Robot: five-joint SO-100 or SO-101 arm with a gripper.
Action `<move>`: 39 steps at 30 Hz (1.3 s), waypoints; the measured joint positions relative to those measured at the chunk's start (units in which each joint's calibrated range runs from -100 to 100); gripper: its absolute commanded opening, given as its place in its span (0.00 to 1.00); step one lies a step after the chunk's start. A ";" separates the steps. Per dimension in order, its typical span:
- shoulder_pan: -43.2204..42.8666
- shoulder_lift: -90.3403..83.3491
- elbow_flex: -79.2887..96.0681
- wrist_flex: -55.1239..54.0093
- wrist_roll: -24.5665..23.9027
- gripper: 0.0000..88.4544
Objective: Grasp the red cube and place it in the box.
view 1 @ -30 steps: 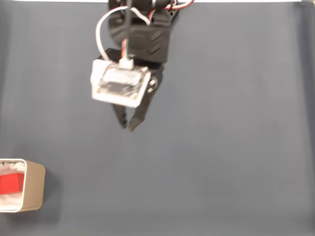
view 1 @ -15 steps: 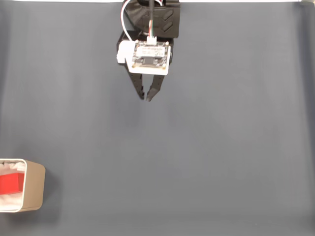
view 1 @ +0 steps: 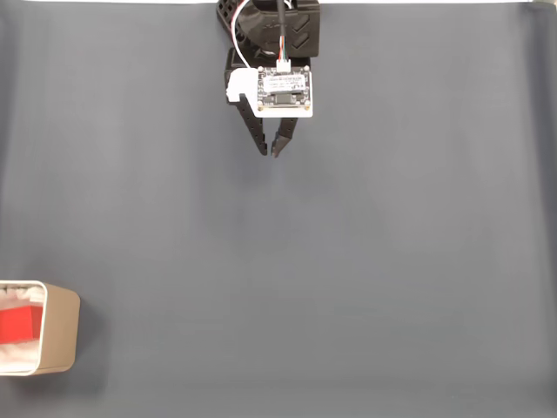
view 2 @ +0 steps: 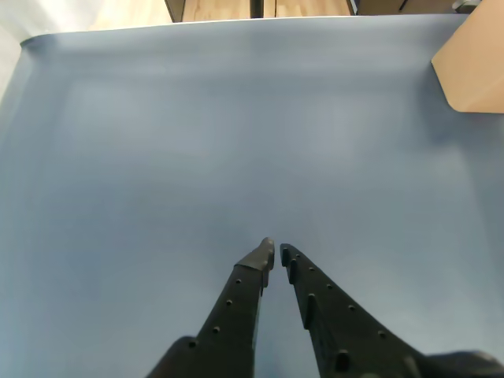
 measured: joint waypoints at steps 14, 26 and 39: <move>0.00 -15.20 14.65 6.36 0.20 0.00; -0.37 -18.76 15.64 15.75 -0.78 0.00; -0.74 -19.45 15.64 21.16 -0.10 0.00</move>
